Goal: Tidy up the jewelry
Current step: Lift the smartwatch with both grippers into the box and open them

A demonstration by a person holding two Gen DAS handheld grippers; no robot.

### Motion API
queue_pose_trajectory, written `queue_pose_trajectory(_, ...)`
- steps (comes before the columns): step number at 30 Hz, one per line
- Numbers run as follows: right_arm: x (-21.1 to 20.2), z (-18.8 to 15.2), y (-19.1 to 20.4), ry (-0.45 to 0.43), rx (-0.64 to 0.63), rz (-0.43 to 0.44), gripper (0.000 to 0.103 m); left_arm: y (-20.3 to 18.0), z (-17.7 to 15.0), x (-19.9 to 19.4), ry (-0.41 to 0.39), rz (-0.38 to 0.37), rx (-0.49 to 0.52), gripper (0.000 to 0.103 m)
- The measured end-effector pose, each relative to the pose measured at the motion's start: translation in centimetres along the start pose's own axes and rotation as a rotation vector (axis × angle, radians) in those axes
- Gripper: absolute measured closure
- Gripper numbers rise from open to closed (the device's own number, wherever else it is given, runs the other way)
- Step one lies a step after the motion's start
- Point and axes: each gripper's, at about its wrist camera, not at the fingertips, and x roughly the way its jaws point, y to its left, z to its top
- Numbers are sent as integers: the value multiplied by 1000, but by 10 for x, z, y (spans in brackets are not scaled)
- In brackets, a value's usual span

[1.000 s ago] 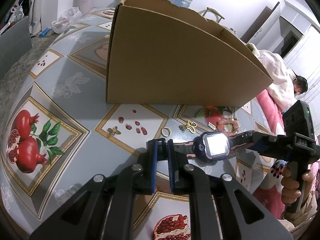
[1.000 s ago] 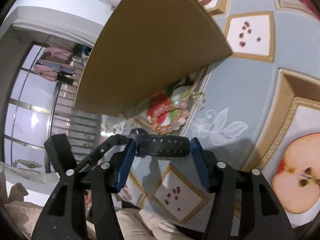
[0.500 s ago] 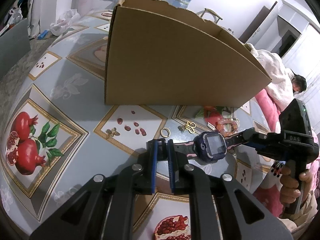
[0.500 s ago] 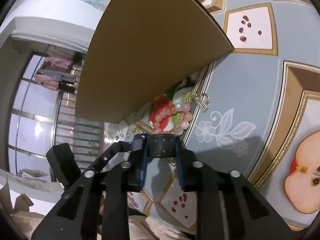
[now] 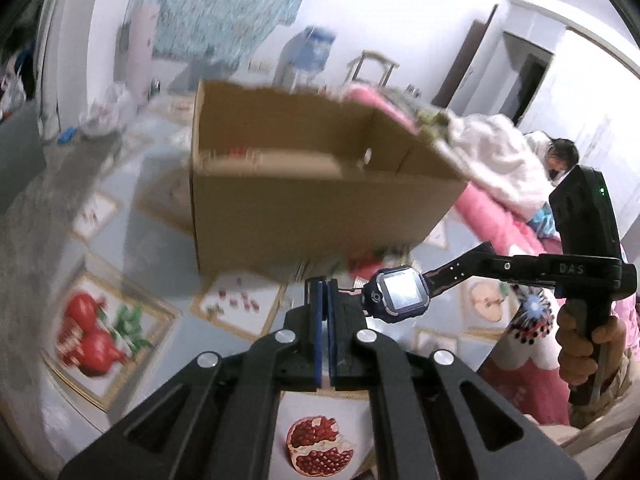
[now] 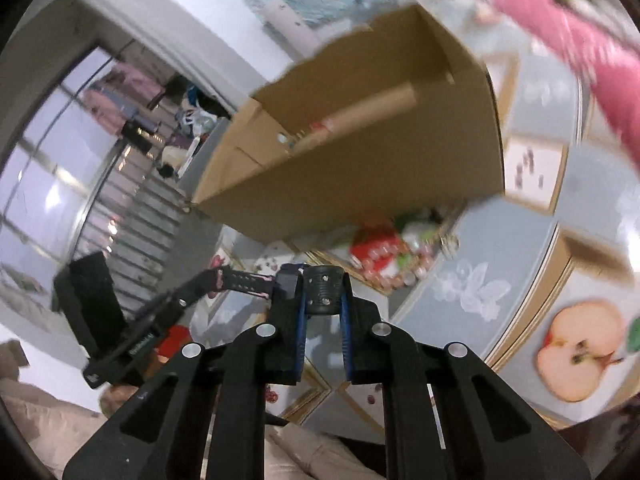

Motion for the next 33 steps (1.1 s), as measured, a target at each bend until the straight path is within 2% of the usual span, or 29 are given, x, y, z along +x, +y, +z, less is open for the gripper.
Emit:
queue_pose_trajectory(7, -25, 47, 47, -102, -187, -22, 90, -12, 49, -45, -170, -19, 92, 102)
queue_pose_trajectory(10, -16, 77, 59, -117, -253, -41, 90, -14, 76, -46, -208, -10, 128, 102)
queue_pose_trajectory(12, -7, 98, 61, -111, -283, -60, 90, -11, 95, -32, -202, -1, 132, 101)
queue_pose_trajectory(14, 5, 125, 53, -75, -302, -77, 90, -4, 112, -13, -154, 4, 105, 102)
queue_pose_trajectory(16, 29, 148, 46, -15, -311, -120, 90, 4, 131, 17, -87, 44, 80, 102)
queue_pose_trajectory(20, 89, 184, 26, 142, -321, -204, 90, 18, 161, 80, 77, 72, 41, 101)
queue_pose_trajectory(26, 156, 206, 0, 305, -370, -370, 88, 31, 170, 157, 306, 71, -24, 101)
queue_pose_trajectory(28, 167, 208, -4, 329, -393, -411, 83, 39, 170, 173, 369, 74, -74, 101)
queue_pose_trajectory(30, 173, 209, -10, 339, -393, -449, 67, 49, 169, 185, 414, 84, -116, 100)
queue_pose_trajectory(33, 170, 211, -11, 299, -436, -483, 60, 60, 164, 192, 455, 78, -182, 98)
